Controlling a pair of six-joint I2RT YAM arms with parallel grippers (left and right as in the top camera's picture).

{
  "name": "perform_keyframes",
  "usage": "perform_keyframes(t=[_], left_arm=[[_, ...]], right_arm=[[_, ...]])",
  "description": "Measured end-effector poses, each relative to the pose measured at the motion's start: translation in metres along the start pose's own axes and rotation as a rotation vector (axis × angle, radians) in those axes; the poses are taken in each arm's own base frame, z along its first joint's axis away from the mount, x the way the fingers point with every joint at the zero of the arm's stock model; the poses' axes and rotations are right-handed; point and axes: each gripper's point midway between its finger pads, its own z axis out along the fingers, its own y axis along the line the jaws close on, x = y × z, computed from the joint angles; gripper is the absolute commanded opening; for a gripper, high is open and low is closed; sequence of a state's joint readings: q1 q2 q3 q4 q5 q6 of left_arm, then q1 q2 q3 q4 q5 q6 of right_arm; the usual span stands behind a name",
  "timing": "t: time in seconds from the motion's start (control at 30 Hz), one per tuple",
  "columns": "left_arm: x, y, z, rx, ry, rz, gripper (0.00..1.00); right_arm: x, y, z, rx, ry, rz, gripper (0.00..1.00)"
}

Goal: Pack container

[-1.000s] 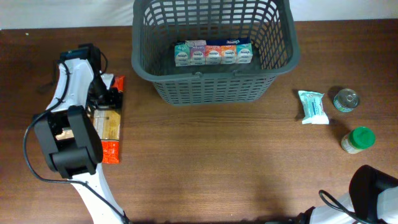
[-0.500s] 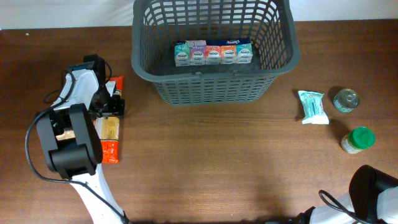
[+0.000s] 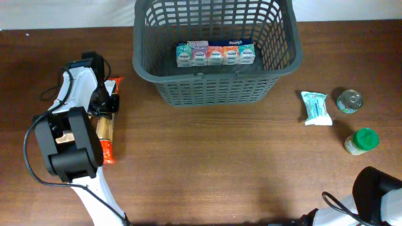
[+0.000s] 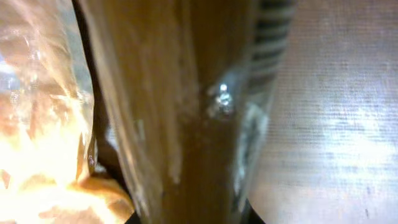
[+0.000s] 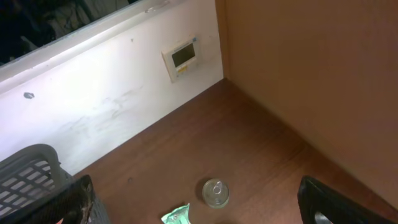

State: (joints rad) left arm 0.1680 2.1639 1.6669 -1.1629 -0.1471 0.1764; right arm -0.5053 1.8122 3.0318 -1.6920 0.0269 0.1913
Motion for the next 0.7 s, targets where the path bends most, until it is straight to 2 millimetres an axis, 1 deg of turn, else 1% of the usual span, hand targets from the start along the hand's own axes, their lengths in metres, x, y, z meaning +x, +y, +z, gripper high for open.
perform_keyframes(t=[0.1, 0.13, 0.17, 0.2, 0.3, 0.33, 0.37, 0.47, 0.5, 0.53, 0.57, 0.63, 0.7], left_arm=[[-0.002, 0.003, -0.016, 0.012, 0.022, 0.036, 0.01], [-0.007, 0.004, -0.026, 0.016, 0.010, 0.050, 0.01], [-0.019, 0.008, -0.044, 0.014, -0.035, 0.067, 0.01], [-0.026, 0.010, -0.056, 0.011, -0.070, 0.077, 0.01], [-0.072, 0.021, -0.131, -0.014, -0.324, 0.139, 0.01], [-0.082, 0.022, -0.156, -0.021, -0.404, 0.171, 0.01], [-0.092, 0.022, -0.191, -0.031, -0.512, 0.231, 0.01], [-0.097, 0.012, -0.263, -0.081, -0.712, 0.394, 0.01], [-0.098, 0.005, -0.293, -0.117, -0.795, 0.461, 0.01], [-0.097, -0.003, -0.315, -0.145, -0.856, 0.512, 0.02], [-0.091, -0.020, -0.353, -0.198, -0.958, 0.616, 0.01], [-0.080, -0.045, -0.387, -0.254, -1.046, 0.745, 0.01], [-0.071, -0.068, -0.411, -0.297, -1.115, 0.851, 0.01]], right_arm=[[0.000, 0.000, 0.000, 0.000, 0.000, 0.000, 0.99], [0.000, 0.000, 0.000, 0.000, 0.000, 0.000, 0.99], [0.000, 0.000, 0.000, 0.000, 0.000, 0.000, 0.99], [0.000, 0.000, 0.000, 0.000, 0.000, 0.000, 0.99], [0.000, 0.000, 0.000, 0.000, 0.000, 0.000, 0.99], [0.000, 0.000, 0.000, 0.000, -0.001, 0.000, 0.99], [0.000, 0.000, 0.000, 0.000, -0.001, 0.000, 0.99], [0.000, 0.000, 0.000, 0.000, 0.000, 0.000, 0.99], [0.000, 0.000, 0.000, 0.000, 0.000, 0.000, 0.99], [0.000, 0.000, 0.000, 0.000, 0.000, 0.000, 0.99], [0.000, 0.000, 0.000, 0.000, 0.000, 0.000, 0.98], [0.000, 0.000, 0.000, 0.000, 0.000, 0.000, 0.99], [0.000, 0.000, 0.000, 0.000, 0.000, 0.000, 0.99]])
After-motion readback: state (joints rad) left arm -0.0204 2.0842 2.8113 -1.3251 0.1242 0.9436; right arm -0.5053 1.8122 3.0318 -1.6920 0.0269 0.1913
